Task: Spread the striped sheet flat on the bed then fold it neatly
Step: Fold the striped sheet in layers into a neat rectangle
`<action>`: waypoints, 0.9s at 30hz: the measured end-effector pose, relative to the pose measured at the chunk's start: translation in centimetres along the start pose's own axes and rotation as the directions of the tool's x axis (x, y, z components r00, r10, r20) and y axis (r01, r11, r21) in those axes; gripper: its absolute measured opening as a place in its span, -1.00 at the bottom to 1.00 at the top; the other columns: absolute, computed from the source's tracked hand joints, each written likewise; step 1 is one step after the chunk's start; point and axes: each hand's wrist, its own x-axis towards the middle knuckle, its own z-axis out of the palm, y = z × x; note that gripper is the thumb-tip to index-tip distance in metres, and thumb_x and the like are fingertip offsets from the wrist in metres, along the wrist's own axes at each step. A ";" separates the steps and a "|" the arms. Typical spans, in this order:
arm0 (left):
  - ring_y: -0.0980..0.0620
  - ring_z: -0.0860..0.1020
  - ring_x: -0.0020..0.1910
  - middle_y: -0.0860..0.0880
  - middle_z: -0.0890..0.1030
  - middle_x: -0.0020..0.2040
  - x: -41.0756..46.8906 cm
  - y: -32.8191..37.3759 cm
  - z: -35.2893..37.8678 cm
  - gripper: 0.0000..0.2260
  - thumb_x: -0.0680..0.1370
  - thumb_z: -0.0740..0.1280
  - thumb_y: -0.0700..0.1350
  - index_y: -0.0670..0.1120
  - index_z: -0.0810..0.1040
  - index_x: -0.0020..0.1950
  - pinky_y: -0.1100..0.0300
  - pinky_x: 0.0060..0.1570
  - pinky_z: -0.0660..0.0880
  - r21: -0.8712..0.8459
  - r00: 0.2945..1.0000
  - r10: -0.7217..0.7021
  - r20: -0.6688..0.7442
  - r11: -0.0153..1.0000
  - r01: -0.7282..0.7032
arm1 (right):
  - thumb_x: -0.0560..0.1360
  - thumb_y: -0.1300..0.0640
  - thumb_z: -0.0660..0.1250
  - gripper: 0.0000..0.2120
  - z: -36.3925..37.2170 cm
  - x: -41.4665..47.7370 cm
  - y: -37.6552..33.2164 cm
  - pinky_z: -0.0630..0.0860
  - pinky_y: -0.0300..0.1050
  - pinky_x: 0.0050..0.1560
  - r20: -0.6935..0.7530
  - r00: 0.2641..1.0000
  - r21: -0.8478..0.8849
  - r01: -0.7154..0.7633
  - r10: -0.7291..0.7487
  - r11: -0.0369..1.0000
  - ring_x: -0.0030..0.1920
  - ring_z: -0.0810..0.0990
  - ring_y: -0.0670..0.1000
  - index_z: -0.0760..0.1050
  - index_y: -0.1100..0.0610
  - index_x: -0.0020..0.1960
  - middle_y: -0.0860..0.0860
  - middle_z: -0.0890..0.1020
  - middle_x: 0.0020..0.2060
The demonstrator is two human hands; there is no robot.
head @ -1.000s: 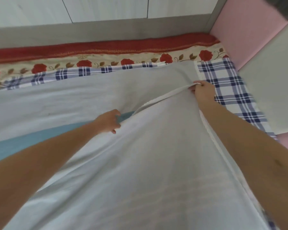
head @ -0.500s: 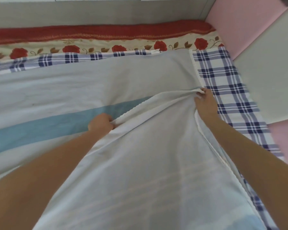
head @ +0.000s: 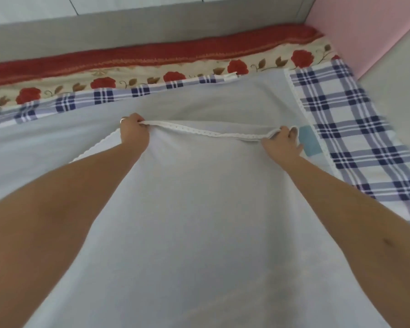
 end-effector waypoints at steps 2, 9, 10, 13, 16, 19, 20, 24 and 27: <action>-0.15 0.47 0.04 -0.21 0.41 0.15 -0.1 -1.2 2.0 -0.83 0.59 0.14 -0.26 -0.20 0.49 0.10 0.13 0.07 0.37 0.016 1.000 -0.030 -0.004 0.999 0.030 | 0.49 -0.14 0.15 -0.26 2.5 -0.6 1.3 -0.22 0.17 0.47 0.001 0.999 -0.063 0.043 -0.044 0.997 0.54 -0.16 0.00 -0.06 0.13 0.52 0.10 -0.08 0.54; -0.25 0.33 0.27 -0.28 0.34 0.32 -0.3 -5.5 8.2 -0.69 0.59 0.10 -0.11 -0.26 0.39 0.25 -0.06 0.21 0.22 0.406 0.976 0.156 -0.151 0.910 -0.082 | 0.52 -0.22 0.07 -0.24 8.4 -0.7 3.3 -0.20 0.16 0.49 -0.227 0.959 -0.242 0.115 -0.171 0.964 0.55 -0.12 0.07 -0.10 0.13 0.56 0.08 0.10 0.54; -0.24 0.31 0.30 -0.28 0.33 0.35 -0.2 -5.4 8.3 -0.66 0.59 0.08 -0.10 -0.26 0.37 0.28 -0.05 0.24 0.21 0.439 0.971 0.161 -0.177 0.896 -0.069 | 0.52 -0.22 0.07 -0.25 8.5 -0.5 3.3 -0.19 0.15 0.49 -0.262 0.947 -0.243 0.123 -0.187 0.962 0.55 -0.10 0.08 -0.09 0.12 0.56 0.07 0.11 0.53; -0.24 0.30 0.32 -0.27 0.31 0.37 -0.2 -5.6 8.6 -0.64 0.59 0.06 -0.08 -0.25 0.35 0.29 -0.03 0.25 0.19 0.483 0.980 0.140 -0.142 0.874 -0.055 | 0.51 -0.20 0.08 -0.25 8.6 -0.4 3.4 -0.16 0.15 0.50 -0.268 0.944 -0.243 0.127 -0.192 0.962 0.54 -0.05 0.11 -0.07 0.13 0.56 0.07 0.15 0.52; -0.23 0.31 0.30 -0.27 0.33 0.35 -0.3 -5.0 8.5 -0.64 0.56 0.08 -0.05 -0.23 0.36 0.26 -0.04 0.23 0.19 0.498 0.987 0.120 -0.108 0.866 -0.051 | 0.51 -0.16 0.09 -0.26 8.6 -0.3 3.2 -0.13 0.16 0.49 -0.276 0.943 -0.254 0.114 -0.184 0.961 0.53 0.01 0.13 -0.05 0.14 0.56 0.07 0.19 0.51; -0.22 0.32 0.28 -0.27 0.36 0.31 -0.5 -4.9 8.2 -0.63 0.54 0.12 0.00 -0.21 0.37 0.23 -0.03 0.21 0.19 0.534 0.988 0.126 -0.085 0.843 -0.062 | 0.51 -0.14 0.10 -0.27 8.6 -0.4 3.0 -0.13 0.16 0.49 -0.250 0.956 -0.264 0.085 -0.153 0.961 0.53 0.03 0.14 -0.05 0.14 0.56 0.08 0.20 0.51; -0.23 0.33 0.27 -0.28 0.37 0.29 -0.3 -4.9 8.2 -0.62 0.53 0.13 0.02 -0.21 0.37 0.22 -0.03 0.20 0.20 0.538 0.988 0.136 -0.078 0.840 -0.073 | 0.51 -0.14 0.10 -0.27 8.6 -0.4 2.8 -0.12 0.16 0.49 -0.249 0.958 -0.271 0.075 -0.145 0.960 0.53 0.04 0.14 -0.05 0.14 0.56 0.08 0.20 0.51; -0.24 0.34 0.24 -0.28 0.38 0.26 -0.4 -4.8 8.3 -0.57 0.51 0.15 0.09 -0.22 0.39 0.18 -0.03 0.19 0.19 0.538 0.988 0.130 -0.077 0.840 -0.069 | 0.50 -0.12 0.09 -0.27 8.5 -0.2 2.9 -0.11 0.15 0.50 -0.244 0.959 -0.301 0.065 -0.142 0.951 0.52 0.06 0.14 -0.04 0.14 0.56 0.08 0.20 0.51; -0.22 0.33 0.27 -0.25 0.37 0.28 -0.7 -4.0 7.9 -0.54 0.51 0.17 0.12 -0.21 0.38 0.21 0.01 0.21 0.17 0.531 0.991 0.105 -0.079 0.846 -0.048 | 0.50 -0.15 0.06 -0.27 8.3 -0.3 2.9 -0.13 0.13 0.50 -0.224 0.965 -0.325 0.056 -0.135 0.944 0.53 0.02 0.13 -0.07 0.12 0.56 0.07 0.17 0.52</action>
